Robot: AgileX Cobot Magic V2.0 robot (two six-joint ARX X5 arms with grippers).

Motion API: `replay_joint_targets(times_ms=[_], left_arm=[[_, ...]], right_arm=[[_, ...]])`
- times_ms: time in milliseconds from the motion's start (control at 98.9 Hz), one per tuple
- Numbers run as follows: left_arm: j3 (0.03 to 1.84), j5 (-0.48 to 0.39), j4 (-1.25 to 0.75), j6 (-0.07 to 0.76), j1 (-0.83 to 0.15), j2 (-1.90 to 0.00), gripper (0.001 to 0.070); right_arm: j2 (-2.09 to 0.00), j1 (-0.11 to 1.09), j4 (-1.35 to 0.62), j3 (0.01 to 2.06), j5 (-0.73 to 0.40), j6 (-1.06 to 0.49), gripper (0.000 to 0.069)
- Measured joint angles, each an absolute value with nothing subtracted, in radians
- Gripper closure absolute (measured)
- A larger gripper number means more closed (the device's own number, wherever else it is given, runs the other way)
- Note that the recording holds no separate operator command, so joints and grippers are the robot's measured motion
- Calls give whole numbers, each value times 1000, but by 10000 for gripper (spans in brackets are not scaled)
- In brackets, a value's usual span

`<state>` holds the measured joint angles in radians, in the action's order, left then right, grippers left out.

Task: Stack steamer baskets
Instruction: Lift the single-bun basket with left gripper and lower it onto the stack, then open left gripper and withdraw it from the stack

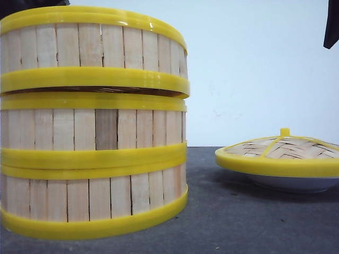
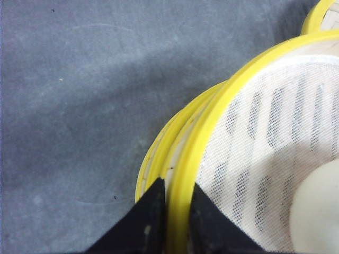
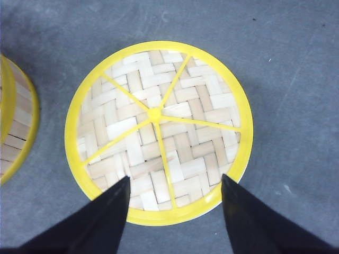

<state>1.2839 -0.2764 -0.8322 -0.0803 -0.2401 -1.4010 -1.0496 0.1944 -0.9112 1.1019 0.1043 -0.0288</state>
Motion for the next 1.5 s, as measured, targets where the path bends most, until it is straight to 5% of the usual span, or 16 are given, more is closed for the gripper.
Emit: replay_joint_targets(times_ms=[445,1173,1244,1396,1497], left_arm=[[1284,-211,-831,-62,-242,-1409,684],[1284,-276,-845,-76,-247,-1409,677],[1284,-285,-845,-74,-247,-1409,638],[1284,-297,-846,-74,-260,-1409,443],[1284,-300,-846,-74,-260,-1409,410]], right_arm=[[-1050,194,-911,1102,104,-29,358],[-1050,194,-911,1102,104,-29,358],[-1050,194,-911,1102,104,-29,358],[-1050,194,-908,1102,104,-29,358],[-1050,194,-899,1102,103,-26,358]])
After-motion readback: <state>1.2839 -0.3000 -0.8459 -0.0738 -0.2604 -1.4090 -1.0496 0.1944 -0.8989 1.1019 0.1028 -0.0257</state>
